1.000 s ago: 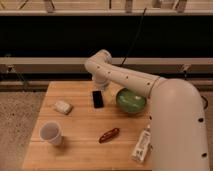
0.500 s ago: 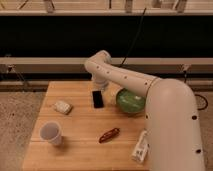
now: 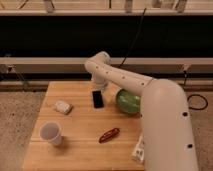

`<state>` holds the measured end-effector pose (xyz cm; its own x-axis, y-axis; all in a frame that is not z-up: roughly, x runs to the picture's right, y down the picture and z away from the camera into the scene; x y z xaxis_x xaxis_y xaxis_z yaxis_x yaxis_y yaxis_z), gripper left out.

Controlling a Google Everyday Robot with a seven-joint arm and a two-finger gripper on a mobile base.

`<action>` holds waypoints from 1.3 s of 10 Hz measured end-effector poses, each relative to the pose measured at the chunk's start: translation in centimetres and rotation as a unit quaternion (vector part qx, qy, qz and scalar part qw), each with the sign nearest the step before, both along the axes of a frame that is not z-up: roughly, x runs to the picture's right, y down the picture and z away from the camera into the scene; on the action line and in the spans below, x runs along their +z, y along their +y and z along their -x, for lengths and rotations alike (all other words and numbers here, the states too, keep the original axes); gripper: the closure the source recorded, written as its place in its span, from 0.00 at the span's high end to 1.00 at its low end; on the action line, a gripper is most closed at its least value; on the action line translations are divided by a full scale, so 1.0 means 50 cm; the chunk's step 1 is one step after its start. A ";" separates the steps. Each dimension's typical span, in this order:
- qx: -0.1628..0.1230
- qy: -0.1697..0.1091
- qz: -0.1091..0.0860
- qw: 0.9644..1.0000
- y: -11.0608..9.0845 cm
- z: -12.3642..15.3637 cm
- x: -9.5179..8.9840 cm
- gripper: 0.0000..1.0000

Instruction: Place the eraser on the white sponge

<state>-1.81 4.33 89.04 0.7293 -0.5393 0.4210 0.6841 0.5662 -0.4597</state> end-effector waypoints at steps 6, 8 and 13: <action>-0.001 -0.006 0.023 1.000 0.035 0.001 0.059 0.80; -0.002 -0.009 0.027 1.000 0.041 0.007 0.067 0.80; -0.002 -0.010 0.037 0.999 0.061 0.013 0.092 0.80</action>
<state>-2.45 7.39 93.63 0.7185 -0.5086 0.4744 0.6955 0.5293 -0.4859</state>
